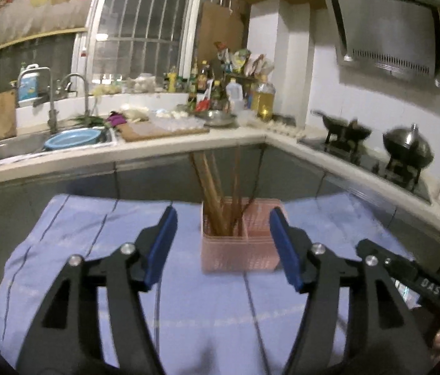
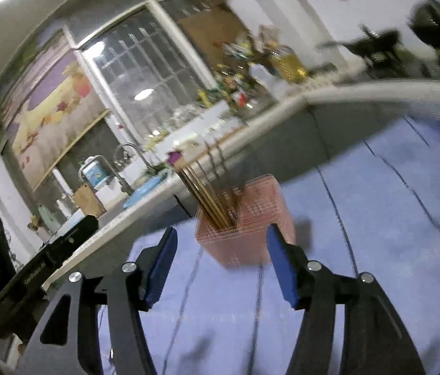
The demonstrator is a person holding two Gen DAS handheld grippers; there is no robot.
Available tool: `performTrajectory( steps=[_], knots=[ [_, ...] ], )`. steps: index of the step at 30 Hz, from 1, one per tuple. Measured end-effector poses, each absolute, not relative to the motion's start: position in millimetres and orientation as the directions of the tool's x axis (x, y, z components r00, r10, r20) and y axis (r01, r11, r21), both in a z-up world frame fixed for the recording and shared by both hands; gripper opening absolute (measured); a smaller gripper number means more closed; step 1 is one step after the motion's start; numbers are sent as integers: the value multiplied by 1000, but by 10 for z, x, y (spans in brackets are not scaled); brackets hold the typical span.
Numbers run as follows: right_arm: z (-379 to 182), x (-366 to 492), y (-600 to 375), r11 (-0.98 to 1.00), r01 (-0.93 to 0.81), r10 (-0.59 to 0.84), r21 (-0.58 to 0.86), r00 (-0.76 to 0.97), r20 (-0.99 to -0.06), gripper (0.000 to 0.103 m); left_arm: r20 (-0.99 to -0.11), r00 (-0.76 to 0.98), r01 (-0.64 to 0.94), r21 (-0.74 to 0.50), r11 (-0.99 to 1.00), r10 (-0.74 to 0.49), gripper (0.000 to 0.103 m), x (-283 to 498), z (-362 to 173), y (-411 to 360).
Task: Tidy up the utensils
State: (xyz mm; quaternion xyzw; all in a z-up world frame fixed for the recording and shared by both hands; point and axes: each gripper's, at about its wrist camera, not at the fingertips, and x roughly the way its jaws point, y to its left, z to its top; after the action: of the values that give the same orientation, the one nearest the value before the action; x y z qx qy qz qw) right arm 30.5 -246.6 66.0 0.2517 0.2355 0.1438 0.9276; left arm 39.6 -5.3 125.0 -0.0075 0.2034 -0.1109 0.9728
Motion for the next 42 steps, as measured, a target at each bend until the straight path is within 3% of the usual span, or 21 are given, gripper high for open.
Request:
performTrajectory(
  steps=[3,11,20,42],
  knots=[
    [528,115,-2522,817,-124,401,563,823,-402,60,-413,897,171,-11,985,-160,69,180,1125,-111],
    [550,-308,-2443,804,-191,453,563,809,-373,61,-445,893,81,18,997,-64,80,-233,1015,-143],
    [616,-495,-2291,806,-238,476,541,805,-355,61,-398,917,21,66,998,7,93,-451,1123,-178],
    [606,-456,-2170,835,-246,454,492,814,-362,61,-409,912,-5,62,998,30,93,-369,1082,-114]
  ],
)
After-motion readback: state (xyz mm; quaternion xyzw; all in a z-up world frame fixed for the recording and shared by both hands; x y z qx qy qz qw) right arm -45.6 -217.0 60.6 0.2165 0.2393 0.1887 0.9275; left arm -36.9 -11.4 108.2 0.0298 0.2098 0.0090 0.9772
